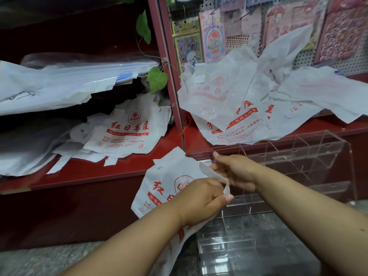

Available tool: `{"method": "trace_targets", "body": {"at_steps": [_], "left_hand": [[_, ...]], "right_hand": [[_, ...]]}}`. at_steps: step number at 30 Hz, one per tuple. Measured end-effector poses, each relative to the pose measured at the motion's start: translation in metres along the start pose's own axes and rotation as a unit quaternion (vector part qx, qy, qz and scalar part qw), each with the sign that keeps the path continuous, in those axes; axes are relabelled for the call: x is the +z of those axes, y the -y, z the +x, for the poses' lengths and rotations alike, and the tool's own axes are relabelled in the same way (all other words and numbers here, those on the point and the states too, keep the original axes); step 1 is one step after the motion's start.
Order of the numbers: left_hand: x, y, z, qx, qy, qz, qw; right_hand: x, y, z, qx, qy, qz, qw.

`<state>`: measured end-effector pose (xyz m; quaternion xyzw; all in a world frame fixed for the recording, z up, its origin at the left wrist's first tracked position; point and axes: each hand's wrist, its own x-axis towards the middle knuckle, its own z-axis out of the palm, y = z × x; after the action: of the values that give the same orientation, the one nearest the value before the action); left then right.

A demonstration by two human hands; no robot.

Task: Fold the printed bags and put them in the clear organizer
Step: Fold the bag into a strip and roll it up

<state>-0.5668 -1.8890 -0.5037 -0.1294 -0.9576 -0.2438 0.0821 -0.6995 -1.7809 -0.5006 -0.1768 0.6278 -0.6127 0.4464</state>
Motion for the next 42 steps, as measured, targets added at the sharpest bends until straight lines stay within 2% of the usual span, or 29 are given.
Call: {"method": "trace_targets", "body": {"at_steps": [3, 8, 13, 15, 16, 18, 20, 22, 23, 24, 26, 28, 30, 33, 36, 37, 39, 42], "left_hand": [[0.0, 0.0, -0.001, -0.008, 0.005, -0.008, 1.0], [-0.003, 0.001, 0.0, -0.01, -0.02, -0.044, 0.999], [-0.01, -0.002, 0.0, -0.053, -0.063, -0.134, 0.988], [-0.017, -0.004, 0.001, -0.083, -0.097, -0.178, 0.976], [-0.023, -0.005, 0.001, -0.109, -0.138, -0.206, 0.963], [-0.031, 0.005, 0.001, -0.209, -0.268, -0.234, 0.911], [-0.031, 0.029, -0.002, -0.36, -0.371, -0.211, 0.83], [-0.024, 0.053, -0.014, -0.52, -0.386, -0.231, 0.727], [-0.017, 0.062, -0.021, -0.571, -0.38, -0.27, 0.675], [-0.011, 0.065, -0.026, -0.594, -0.367, -0.321, 0.64], [-0.009, 0.052, -0.031, -0.58, -0.336, -0.42, 0.612], [-0.009, 0.042, -0.032, -0.555, -0.301, -0.472, 0.615], [-0.007, 0.038, -0.035, -0.564, -0.256, -0.476, 0.624], [-0.018, 0.036, -0.035, -0.54, -0.282, -0.465, 0.642], [-0.043, 0.033, -0.034, -0.489, -0.317, -0.417, 0.697], [-0.052, 0.031, -0.034, -0.474, -0.32, -0.401, 0.716], [-0.065, 0.03, -0.034, -0.461, -0.315, -0.393, 0.731], [-0.075, 0.027, -0.033, -0.438, -0.304, -0.385, 0.753]], "right_hand": [[0.011, -0.007, -0.001, 0.0, 0.015, -0.009, 1.0], [0.01, -0.007, 0.004, -0.037, -0.085, 0.034, 0.995], [0.005, -0.003, -0.001, -0.038, -0.137, 0.101, 0.985], [0.003, 0.0, -0.003, -0.045, -0.156, 0.117, 0.98], [0.0, 0.003, -0.005, -0.05, -0.17, 0.125, 0.976], [-0.006, 0.009, -0.009, -0.066, -0.203, 0.154, 0.965], [-0.014, 0.012, -0.011, -0.085, -0.23, 0.196, 0.949], [-0.02, 0.011, -0.012, -0.105, -0.249, 0.24, 0.932], [-0.022, 0.009, -0.012, -0.114, -0.252, 0.265, 0.924], [-0.025, 0.007, -0.012, -0.119, -0.254, 0.289, 0.915], [-0.03, 0.003, -0.014, -0.127, -0.261, 0.329, 0.899], [-0.035, -0.002, -0.016, -0.131, -0.263, 0.341, 0.893], [-0.038, -0.006, -0.018, -0.13, -0.264, 0.346, 0.891], [-0.041, -0.006, -0.024, -0.12, -0.26, 0.33, 0.9], [-0.048, 0.003, -0.037, -0.119, -0.181, 0.312, 0.925], [-0.052, 0.006, -0.041, -0.119, -0.151, 0.285, 0.939], [-0.056, 0.011, -0.048, -0.109, -0.108, 0.185, 0.971], [-0.054, 0.01, -0.049, -0.113, -0.1, 0.079, 0.985]]}}
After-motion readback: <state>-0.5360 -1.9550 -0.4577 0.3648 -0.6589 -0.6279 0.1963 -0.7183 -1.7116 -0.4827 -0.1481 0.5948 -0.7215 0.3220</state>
